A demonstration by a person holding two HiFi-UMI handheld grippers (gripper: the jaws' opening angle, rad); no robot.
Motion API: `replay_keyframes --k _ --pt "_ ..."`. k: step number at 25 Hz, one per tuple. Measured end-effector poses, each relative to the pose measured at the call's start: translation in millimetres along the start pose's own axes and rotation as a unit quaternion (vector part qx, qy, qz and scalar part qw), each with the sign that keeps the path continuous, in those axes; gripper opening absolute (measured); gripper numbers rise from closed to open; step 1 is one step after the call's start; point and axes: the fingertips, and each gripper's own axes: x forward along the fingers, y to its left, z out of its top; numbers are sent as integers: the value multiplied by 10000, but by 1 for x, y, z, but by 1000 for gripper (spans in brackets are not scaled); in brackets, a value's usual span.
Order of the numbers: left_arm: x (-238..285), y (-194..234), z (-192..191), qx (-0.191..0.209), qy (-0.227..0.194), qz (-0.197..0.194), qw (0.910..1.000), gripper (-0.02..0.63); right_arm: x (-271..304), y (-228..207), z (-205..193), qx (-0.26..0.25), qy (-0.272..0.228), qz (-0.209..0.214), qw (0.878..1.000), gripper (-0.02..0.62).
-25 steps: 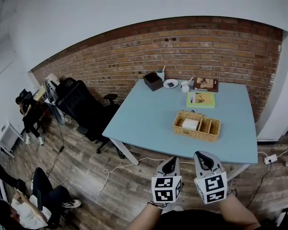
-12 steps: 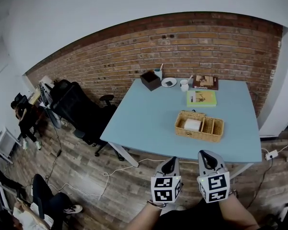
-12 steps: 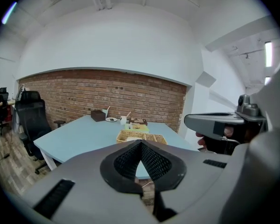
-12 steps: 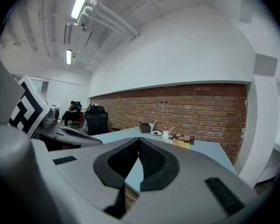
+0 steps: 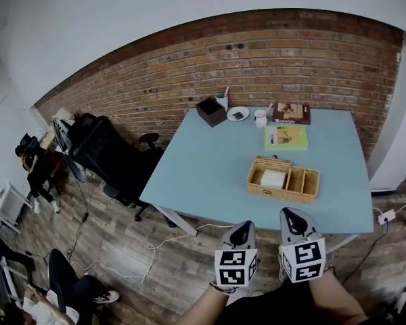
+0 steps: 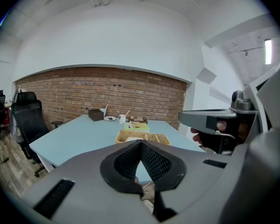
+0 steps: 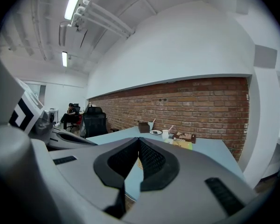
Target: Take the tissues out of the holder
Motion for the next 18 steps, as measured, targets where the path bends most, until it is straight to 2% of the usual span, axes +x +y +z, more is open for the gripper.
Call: replay_keyframes --k 12,18 --pt "67 17 15 -11 139 0 9999 0 62 -38 -2 -37 157 2 9999 3" --pt "109 24 22 59 288 -21 9996 0 101 -63 -15 -9 480 69 9988 3"
